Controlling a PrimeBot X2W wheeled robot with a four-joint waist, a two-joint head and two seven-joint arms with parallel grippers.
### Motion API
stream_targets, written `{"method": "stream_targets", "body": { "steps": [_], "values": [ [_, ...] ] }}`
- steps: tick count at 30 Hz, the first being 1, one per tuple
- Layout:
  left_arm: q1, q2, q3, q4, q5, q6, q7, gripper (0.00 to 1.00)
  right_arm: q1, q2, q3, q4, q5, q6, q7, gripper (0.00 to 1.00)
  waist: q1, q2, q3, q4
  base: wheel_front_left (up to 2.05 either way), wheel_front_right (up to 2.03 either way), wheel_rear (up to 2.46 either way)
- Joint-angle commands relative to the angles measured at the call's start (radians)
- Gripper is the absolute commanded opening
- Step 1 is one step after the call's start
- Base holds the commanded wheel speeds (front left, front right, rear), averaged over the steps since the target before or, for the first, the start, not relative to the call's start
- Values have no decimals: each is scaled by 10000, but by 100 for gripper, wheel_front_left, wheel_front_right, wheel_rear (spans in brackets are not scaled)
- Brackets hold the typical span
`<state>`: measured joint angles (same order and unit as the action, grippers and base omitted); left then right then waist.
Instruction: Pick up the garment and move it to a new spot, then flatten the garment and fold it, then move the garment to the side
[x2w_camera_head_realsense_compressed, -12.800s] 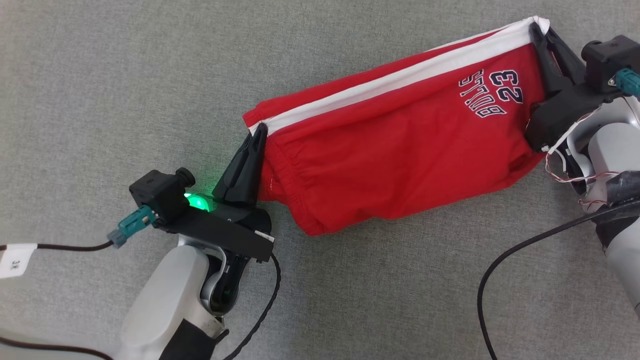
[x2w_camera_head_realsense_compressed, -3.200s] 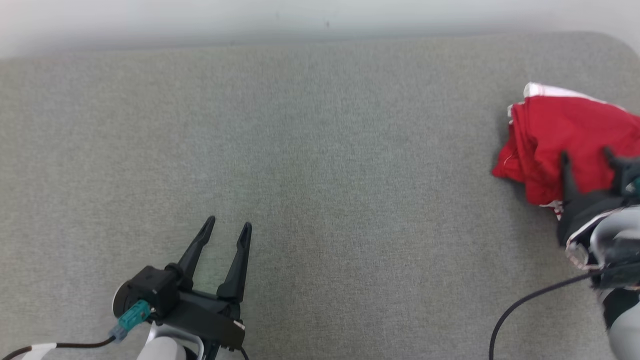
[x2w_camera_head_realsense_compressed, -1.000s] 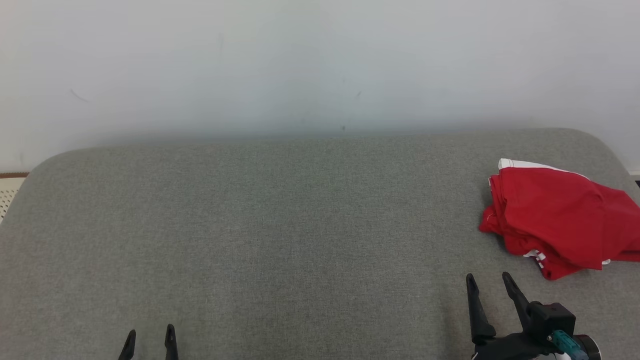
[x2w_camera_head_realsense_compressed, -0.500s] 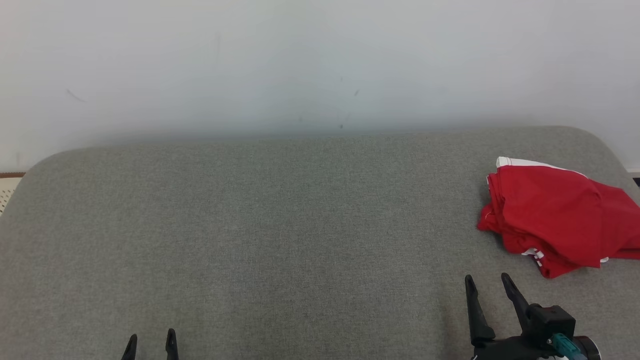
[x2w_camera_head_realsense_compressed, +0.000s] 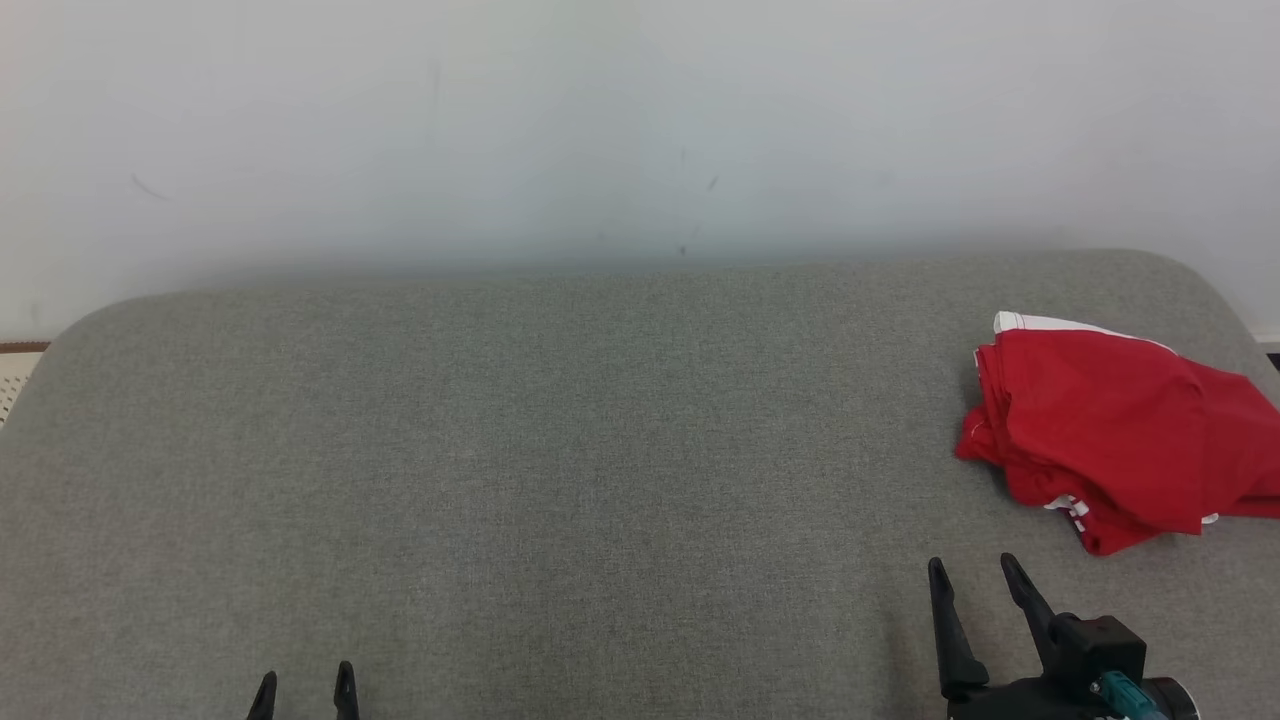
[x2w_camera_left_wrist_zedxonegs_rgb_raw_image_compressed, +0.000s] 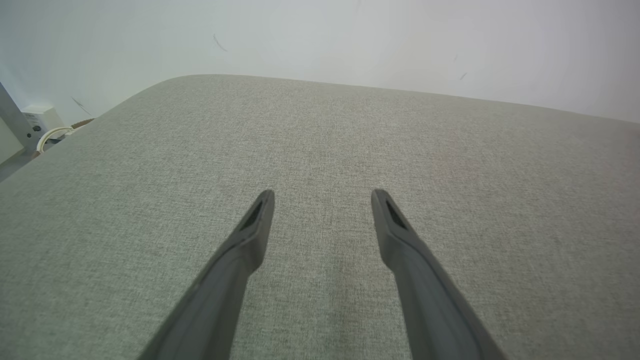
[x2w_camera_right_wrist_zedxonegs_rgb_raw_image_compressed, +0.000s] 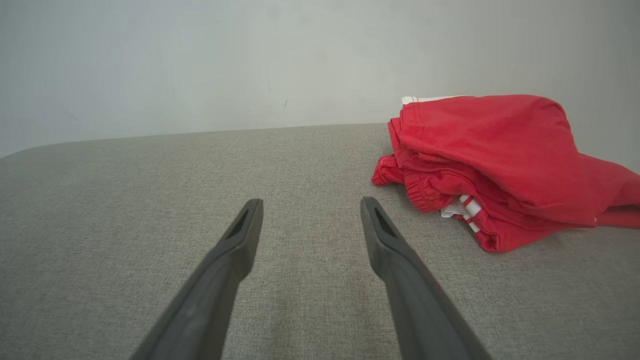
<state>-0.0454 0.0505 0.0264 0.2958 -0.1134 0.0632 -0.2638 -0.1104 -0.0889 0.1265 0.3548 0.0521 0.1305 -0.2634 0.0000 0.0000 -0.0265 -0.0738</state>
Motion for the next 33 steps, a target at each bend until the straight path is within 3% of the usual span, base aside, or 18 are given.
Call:
{"method": "stream_targets", "body": {
  "steps": [1, 12, 30, 33],
  "values": [
    [-21, 7, 25, 58, 117, -6, -2, 100, 115, 9, 14, 28, 46, 2, -1, 100, 0, 0, 0, 0, 0, 0, 0],
    [-62, 9, 15, 83, 175, -65, -2, 100, 135, 146, -303, -24, -544, 2, -1, 100, 0, 0, -32, 11, 0, 0, 0],
    [-106, 9, -49, 76, 25, 8, -2, 100, 110, 232, -227, -32, -424, 2, -1, 100, 0, 0, -27, -179, 0, 0, 0],
    [-95, 9, -58, 60, 22, 2, -2, 100, 153, 110, 184, -94, -358, 2, -1, 100, 0, 0, -30, -168, 0, 0, 0]
  ]
}}
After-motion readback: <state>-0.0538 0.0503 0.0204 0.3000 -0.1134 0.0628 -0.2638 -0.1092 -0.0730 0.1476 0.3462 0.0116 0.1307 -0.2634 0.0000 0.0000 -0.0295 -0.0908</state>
